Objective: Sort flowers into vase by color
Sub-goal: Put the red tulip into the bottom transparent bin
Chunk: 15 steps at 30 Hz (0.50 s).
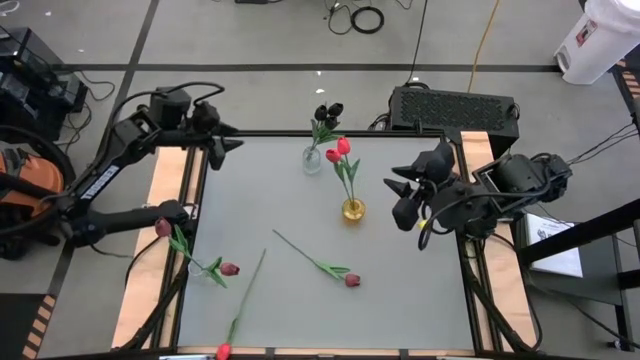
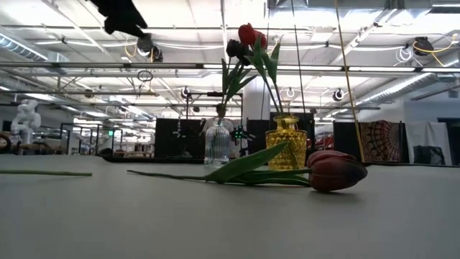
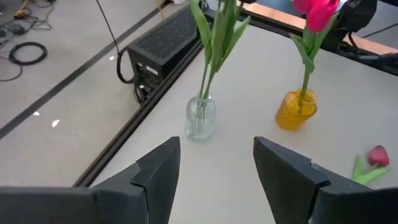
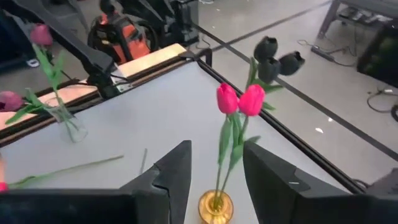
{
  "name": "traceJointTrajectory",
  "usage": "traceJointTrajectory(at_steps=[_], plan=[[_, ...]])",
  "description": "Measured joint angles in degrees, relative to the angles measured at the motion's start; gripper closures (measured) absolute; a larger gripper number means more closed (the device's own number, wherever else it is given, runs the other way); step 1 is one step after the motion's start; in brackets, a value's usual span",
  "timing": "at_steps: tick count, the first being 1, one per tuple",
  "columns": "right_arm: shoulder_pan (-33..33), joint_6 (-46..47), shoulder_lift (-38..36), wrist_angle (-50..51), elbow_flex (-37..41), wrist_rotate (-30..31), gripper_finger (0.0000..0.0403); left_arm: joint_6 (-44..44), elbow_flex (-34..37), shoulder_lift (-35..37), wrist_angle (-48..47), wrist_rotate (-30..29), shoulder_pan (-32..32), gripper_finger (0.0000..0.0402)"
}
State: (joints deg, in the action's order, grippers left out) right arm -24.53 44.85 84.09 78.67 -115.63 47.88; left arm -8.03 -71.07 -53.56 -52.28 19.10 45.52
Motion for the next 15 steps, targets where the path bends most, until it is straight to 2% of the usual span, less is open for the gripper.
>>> traceJointTrajectory(at_steps=[5,10,15], plan=[[0.00,1.02,0.12,1.14,0.00,-0.03,0.0266,-0.31,0.00,0.81,-0.87,0.23,-0.10,0.0191],[0.00,1.08,0.14,0.45,0.00,-0.22,0.0266,-6.06,0.00,0.53,-3.24,1.50,-0.27,0.0191],[0.00,2.93,0.14,0.19,0.00,-0.22,0.0266,-7.64,0.00,-0.31,-4.15,1.63,-0.28,0.0191]])
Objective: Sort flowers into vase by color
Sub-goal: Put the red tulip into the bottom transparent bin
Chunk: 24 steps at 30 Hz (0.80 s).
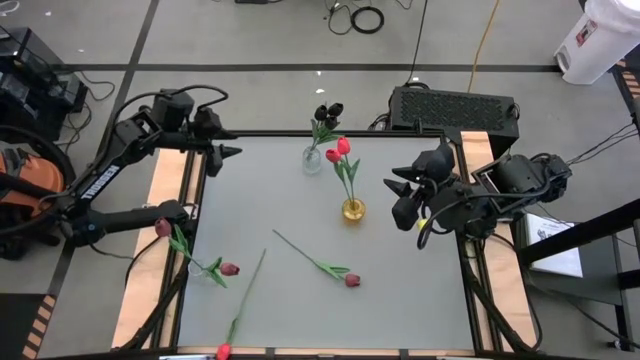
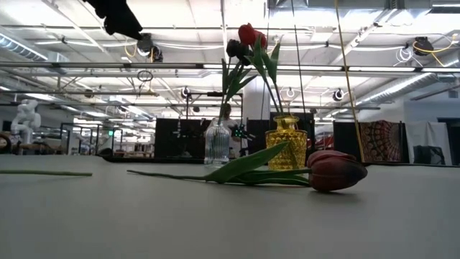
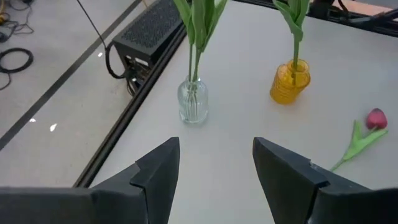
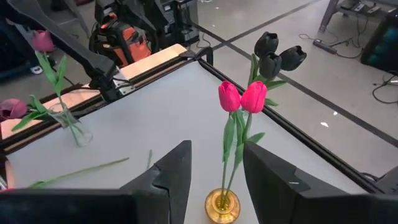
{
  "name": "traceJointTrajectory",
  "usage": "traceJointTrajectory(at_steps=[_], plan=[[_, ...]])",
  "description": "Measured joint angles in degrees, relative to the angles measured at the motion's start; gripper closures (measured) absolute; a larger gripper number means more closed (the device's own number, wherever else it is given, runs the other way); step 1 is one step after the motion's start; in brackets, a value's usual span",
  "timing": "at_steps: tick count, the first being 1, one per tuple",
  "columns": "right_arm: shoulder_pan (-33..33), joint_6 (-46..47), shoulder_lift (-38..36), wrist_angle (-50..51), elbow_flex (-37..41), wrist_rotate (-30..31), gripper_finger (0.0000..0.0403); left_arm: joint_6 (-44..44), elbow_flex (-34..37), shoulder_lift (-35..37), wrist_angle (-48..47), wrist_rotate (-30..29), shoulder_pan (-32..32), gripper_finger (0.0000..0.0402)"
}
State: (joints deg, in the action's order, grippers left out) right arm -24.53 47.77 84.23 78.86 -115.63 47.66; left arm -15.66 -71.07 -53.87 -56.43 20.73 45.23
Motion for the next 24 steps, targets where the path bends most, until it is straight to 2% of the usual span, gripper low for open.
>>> traceJointTrajectory(at_steps=[9,18,24], plan=[[0.00,0.05,0.50,-2.78,0.00,-0.42,0.0266,-0.11,0.00,-1.09,0.38,0.00,0.00,0.0191],[-0.07,2.50,5.99,-2.76,0.02,-8.98,0.0266,0.15,0.00,-1.11,0.38,0.00,0.00,0.0191],[-0.07,5.26,10.12,-2.00,0.02,-12.30,0.0266,0.18,0.00,-1.11,0.40,0.00,0.00,0.0191]])
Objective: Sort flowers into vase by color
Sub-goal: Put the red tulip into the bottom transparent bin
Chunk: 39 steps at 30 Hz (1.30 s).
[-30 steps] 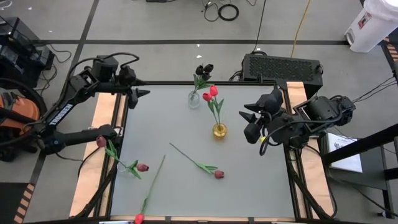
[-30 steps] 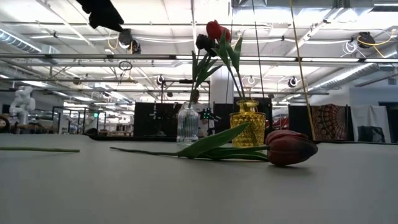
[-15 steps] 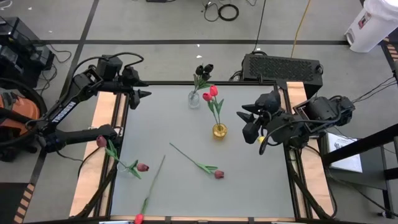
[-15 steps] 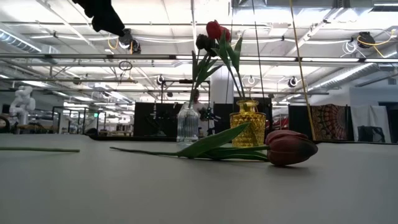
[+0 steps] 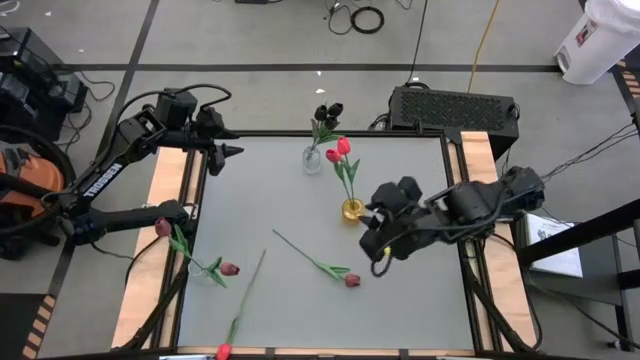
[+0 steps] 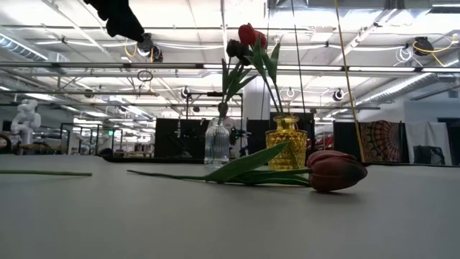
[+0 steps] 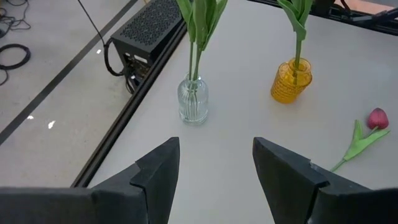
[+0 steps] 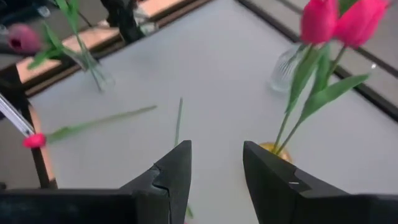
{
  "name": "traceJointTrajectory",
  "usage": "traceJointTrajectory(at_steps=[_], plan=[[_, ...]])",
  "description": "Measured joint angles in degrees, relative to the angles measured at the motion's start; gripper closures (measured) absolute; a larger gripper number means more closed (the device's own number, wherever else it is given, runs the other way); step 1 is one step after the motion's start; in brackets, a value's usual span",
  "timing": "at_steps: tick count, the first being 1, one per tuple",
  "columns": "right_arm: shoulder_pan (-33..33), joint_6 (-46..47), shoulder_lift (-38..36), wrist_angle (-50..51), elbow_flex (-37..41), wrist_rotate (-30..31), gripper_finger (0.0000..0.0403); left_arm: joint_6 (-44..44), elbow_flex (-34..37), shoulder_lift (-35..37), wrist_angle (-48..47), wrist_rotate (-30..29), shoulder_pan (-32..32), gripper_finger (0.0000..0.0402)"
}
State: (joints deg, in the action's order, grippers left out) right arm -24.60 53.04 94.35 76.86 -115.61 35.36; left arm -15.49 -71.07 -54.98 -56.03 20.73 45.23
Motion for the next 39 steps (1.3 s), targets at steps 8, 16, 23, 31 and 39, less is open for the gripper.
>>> traceJointTrajectory(at_steps=[8,16,23,31,39], plan=[[0.00,0.94,5.24,0.24,0.00,-4.22,0.0266,0.02,0.00,0.00,0.00,0.02,0.00,0.0191],[0.00,-2.35,11.60,0.21,0.00,-5.96,0.0266,0.04,0.00,0.00,0.00,0.01,0.00,0.0191],[0.43,-2.78,17.56,-0.19,0.00,-15.05,0.0266,0.03,0.00,0.00,0.01,0.02,0.00,0.0191],[1.72,-0.25,23.51,-2.24,0.02,-22.32,0.0266,0.04,0.00,0.00,0.02,0.01,0.00,0.0191],[4.55,6.38,27.86,-3.54,0.02,-28.90,0.0266,0.04,0.00,0.00,0.00,0.00,0.00,0.0191]])
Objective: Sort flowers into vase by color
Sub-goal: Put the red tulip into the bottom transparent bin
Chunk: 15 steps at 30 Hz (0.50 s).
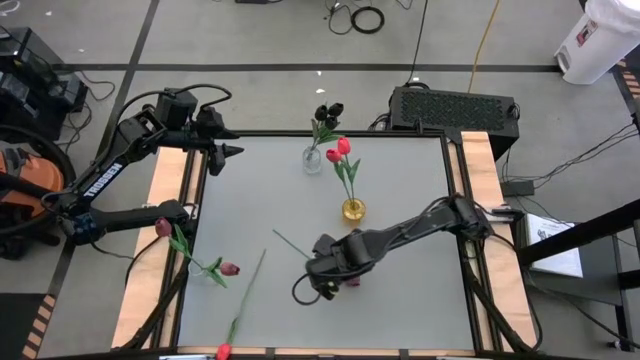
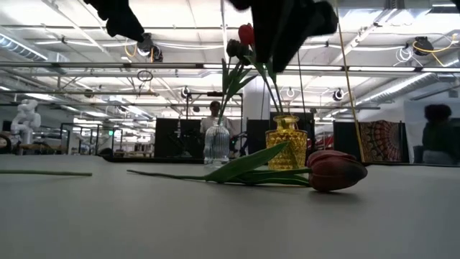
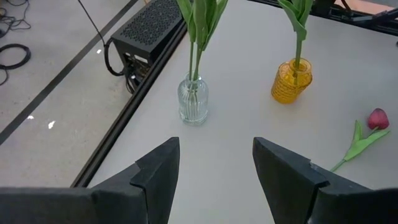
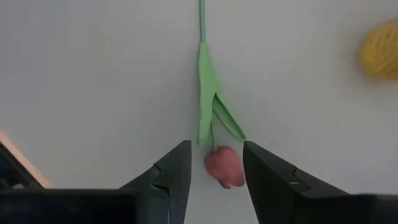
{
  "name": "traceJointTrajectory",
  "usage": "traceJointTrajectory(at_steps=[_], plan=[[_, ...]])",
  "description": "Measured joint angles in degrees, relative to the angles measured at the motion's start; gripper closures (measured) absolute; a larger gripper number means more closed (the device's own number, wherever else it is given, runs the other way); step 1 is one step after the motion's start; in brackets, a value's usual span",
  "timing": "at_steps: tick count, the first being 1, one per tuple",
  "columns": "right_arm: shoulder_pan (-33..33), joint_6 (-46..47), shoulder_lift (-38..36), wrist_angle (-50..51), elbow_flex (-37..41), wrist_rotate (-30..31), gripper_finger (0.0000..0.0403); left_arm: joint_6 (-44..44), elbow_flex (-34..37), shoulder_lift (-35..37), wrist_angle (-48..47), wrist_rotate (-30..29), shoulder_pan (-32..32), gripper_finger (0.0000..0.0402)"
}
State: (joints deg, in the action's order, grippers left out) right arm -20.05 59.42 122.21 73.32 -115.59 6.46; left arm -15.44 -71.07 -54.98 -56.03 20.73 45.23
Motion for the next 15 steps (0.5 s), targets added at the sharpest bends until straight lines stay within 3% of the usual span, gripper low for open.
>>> traceJointTrajectory(at_steps=[7,15], plan=[[2.35,1.42,2.76,-2.73,0.00,-5.97,0.0266,0.00,0.00,0.00,0.00,0.00,0.00,0.0191],[3.80,-3.98,5.10,-2.92,0.00,-9.63,0.0266,0.02,0.00,0.01,-0.02,0.00,0.00,0.0191]])
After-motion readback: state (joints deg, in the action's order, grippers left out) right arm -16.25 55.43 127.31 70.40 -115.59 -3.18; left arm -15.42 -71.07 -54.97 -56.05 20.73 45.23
